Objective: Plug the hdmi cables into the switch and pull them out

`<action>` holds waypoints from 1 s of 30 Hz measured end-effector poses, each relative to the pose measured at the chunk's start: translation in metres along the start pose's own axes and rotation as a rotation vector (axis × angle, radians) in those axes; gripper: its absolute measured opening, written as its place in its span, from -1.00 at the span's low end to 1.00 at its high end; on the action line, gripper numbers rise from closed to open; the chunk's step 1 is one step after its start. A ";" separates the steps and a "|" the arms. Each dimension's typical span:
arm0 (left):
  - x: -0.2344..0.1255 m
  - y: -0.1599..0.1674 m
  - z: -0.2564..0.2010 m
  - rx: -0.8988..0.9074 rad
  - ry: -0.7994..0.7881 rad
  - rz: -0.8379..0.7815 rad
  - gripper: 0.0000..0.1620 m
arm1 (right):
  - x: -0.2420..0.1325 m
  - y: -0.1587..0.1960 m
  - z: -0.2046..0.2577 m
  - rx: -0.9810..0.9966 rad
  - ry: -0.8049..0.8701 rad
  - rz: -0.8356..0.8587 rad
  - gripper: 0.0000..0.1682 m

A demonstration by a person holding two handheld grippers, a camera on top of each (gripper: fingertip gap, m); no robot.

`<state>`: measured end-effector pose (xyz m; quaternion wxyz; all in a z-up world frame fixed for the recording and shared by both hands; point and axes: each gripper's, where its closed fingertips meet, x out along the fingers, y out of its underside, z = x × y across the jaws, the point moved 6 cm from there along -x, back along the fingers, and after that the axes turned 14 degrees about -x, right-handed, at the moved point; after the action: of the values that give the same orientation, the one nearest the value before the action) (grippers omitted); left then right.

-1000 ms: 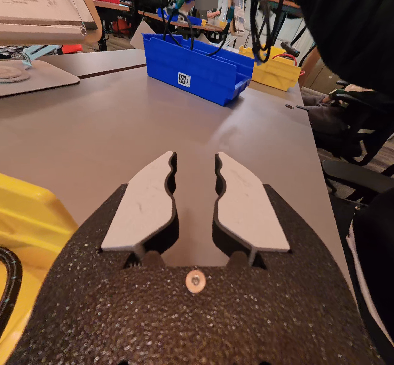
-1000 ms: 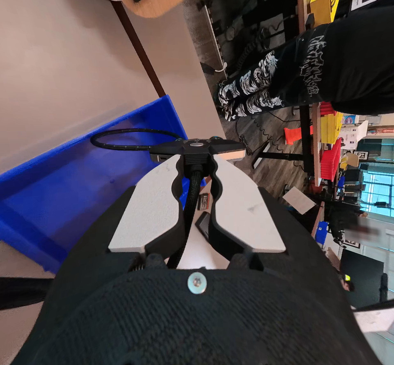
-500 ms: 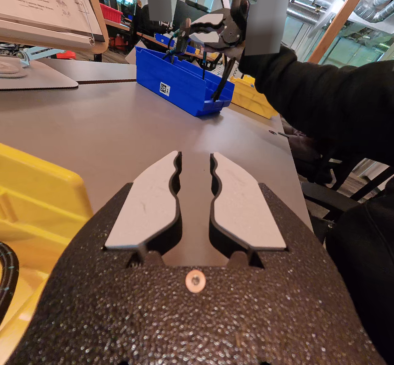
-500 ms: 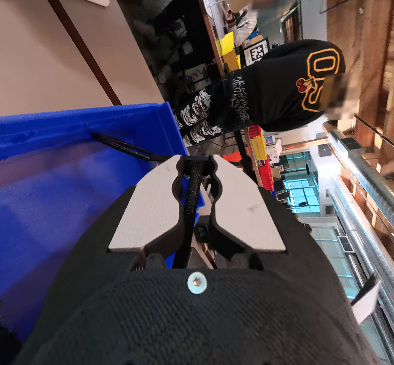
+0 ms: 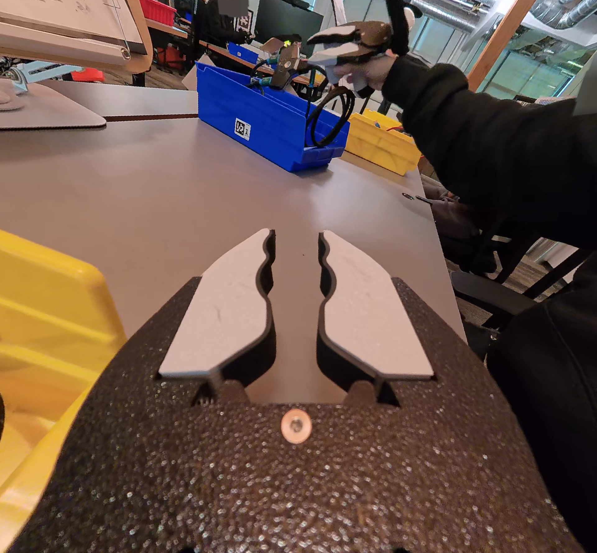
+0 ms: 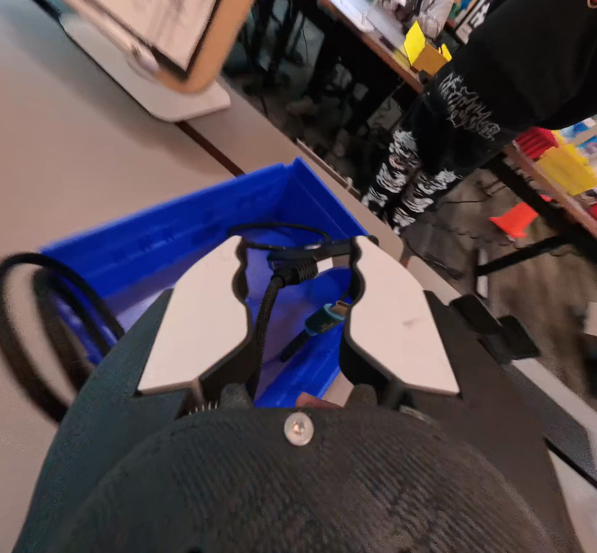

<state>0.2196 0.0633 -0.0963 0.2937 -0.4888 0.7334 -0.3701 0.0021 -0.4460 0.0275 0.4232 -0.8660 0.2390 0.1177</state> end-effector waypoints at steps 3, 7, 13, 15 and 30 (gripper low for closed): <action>0.000 0.000 -0.001 0.003 0.002 0.002 -0.70 | -0.035 -0.024 -0.009 0.137 -0.051 -0.160 0.03; 0.001 0.001 -0.001 -0.005 0.008 0.007 -0.70 | -0.074 -0.059 0.026 0.105 -0.284 -0.299 -0.08; 0.004 0.002 -0.004 -0.009 0.023 0.016 -0.70 | -0.047 -0.028 0.101 -0.289 -0.450 0.068 -0.51; 0.004 0.003 -0.005 0.010 0.014 0.012 -0.70 | -0.036 -0.024 0.104 -0.240 -0.424 0.090 -0.67; -0.001 -0.002 -0.031 0.115 0.014 0.043 -0.70 | -0.041 -0.050 0.133 -0.106 0.129 0.057 -0.18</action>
<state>0.1958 0.0714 -0.0772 0.3242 -0.4525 0.7234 -0.4085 -0.0075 -0.3015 -0.0037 0.3568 -0.8859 0.2835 0.0863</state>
